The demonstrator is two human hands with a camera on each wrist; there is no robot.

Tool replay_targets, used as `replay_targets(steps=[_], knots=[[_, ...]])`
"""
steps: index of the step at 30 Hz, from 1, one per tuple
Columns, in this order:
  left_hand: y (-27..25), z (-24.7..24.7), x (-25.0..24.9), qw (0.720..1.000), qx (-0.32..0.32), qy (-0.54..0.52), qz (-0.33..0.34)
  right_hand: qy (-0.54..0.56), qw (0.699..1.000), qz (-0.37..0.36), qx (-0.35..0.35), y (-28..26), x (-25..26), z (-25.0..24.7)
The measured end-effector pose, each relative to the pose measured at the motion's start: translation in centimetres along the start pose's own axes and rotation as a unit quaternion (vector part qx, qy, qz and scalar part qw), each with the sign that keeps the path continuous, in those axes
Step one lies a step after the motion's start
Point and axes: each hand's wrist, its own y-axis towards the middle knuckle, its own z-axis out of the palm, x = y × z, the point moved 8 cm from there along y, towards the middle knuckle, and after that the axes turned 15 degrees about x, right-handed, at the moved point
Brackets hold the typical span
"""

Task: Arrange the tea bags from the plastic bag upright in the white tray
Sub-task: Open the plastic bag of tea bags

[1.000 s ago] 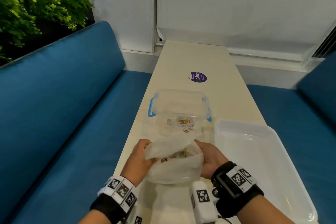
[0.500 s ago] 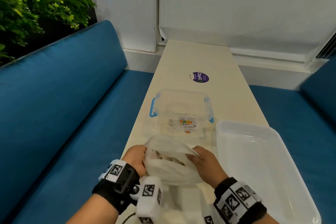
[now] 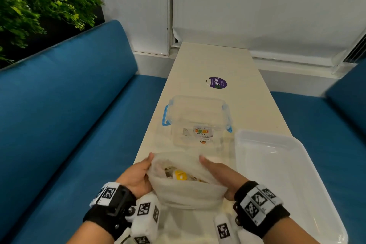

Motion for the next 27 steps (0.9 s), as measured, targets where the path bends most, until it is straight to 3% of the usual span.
replay_targets(steps=[2, 4, 6, 7, 9, 11, 13, 14, 15, 16, 17, 18, 19, 20, 22, 25, 27], knots=[[0.1, 1.6, 0.0, 0.998, 0.021, -0.063, -0.009, -0.208, 0.978, 0.008, 0.025, 0.1, 0.0, 0.9], [0.7, 2.2, 0.0, 0.995, 0.033, -0.097, -0.001, -0.294, 0.956, -0.008, -0.01, 0.2, 0.4, 0.7], [1.1, 1.7, -0.3, 0.996, 0.029, -0.076, 0.019, -0.337, 0.935, -0.073, -0.078, -0.4, 1.9, 0.0], [1.2, 1.3, -0.5, 0.998, 0.025, -0.053, 0.033, -0.375, 0.912, -0.113, -0.121, -1.1, 2.8, -0.3], [0.9, 1.6, -0.7, 0.997, 0.046, -0.012, 0.056, -0.508, 0.822, -0.141, -0.216, -2.5, 4.0, -0.6], [0.8, 1.5, -0.7, 0.995, 0.049, 0.053, 0.075, -0.632, 0.739, -0.06, -0.226, -2.2, 3.4, 0.0], [0.8, 0.7, -0.8, 0.984, -0.004, 0.154, 0.089, -0.684, 0.702, 0.013, -0.196, -1.0, 2.2, 0.4], [0.6, 0.2, -1.2, 0.967, -0.049, 0.227, 0.101, -0.685, 0.704, 0.016, -0.19, -0.6, 2.1, 0.7], [0.1, 0.1, -1.9, 0.936, -0.102, 0.315, 0.12, -0.657, 0.731, 0.012, -0.184, -0.3, 2.1, 0.6], [-0.5, 0.5, -2.7, 0.889, -0.141, 0.414, 0.139, -0.597, 0.777, -0.006, -0.197, -0.3, 2.4, 0.0], [-1.0, 1.0, -3.1, 0.832, -0.156, 0.509, 0.154, -0.489, 0.847, -0.018, -0.209, -0.3, 2.4, -1.1], [-1.4, 1.6, -2.9, 0.778, -0.15, 0.59, 0.158, -0.335, 0.916, -0.036, -0.218, -0.3, 2.2, -2.3], [-1.6, 2.0, -2.3, 0.734, -0.134, 0.646, 0.159, -0.158, 0.964, -0.051, -0.205, -0.2, 1.7, -3.0], [-1.7, 2.2, -1.7, 0.707, -0.117, 0.681, 0.151, 0.017, 0.983, -0.06, -0.172, 0.2, 1.0, -3.0], [-1.9, 2.4, -0.5, 0.691, -0.088, 0.703, 0.145, 0.227, 0.965, -0.053, -0.124, 0.7, 0.0, -2.7], [-1.5, 1.6, -0.1, 0.676, -0.115, 0.719, 0.114, 0.181, 0.973, -0.03, -0.139, 1.7, -0.2, -3.1], [-1.7, 1.9, -1.1, 0.65, -0.138, 0.729, 0.164, 0.077, 0.98, -0.013, -0.186, 1.9, -0.6, -3.5]])
